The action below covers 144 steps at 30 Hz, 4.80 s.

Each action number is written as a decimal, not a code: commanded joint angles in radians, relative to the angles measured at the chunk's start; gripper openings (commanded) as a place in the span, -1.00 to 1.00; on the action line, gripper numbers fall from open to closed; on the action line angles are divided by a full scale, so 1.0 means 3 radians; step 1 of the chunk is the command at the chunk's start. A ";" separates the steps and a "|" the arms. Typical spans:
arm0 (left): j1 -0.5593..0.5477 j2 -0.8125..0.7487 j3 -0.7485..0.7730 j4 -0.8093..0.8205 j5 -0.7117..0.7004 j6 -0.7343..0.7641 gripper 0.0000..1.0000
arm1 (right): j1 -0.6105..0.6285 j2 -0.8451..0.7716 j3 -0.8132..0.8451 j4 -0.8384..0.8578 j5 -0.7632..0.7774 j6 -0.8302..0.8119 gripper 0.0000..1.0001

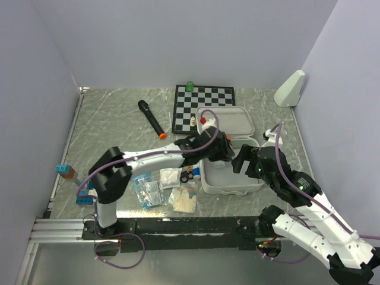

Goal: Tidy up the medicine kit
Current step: Place the pill bottle in the medicine box, then adjust the pill bottle in the medicine box, then pick up the medical item at the center of the board.

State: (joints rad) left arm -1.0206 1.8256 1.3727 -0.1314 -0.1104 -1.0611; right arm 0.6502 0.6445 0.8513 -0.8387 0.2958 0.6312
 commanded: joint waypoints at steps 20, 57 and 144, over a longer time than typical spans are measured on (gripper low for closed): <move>-0.0106 0.1048 0.0906 -0.0150 -0.0005 -0.0395 0.21 | -0.0020 -0.0180 -0.0081 -0.0145 0.0088 0.0095 1.00; 0.0175 -0.1621 -0.1615 -0.0089 -0.0522 -0.0078 0.51 | -0.0787 0.1890 -0.0281 0.0669 0.0399 0.0325 0.85; 0.0298 -0.0180 -0.1027 -0.0170 -0.0276 0.0392 0.18 | -0.0276 0.1022 -0.0250 0.0960 -0.0286 -0.0396 0.93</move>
State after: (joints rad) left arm -0.9298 1.7439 1.0122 -0.1928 -0.2031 -0.9695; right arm 0.5606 0.9936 0.7792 -0.5488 0.2111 0.5087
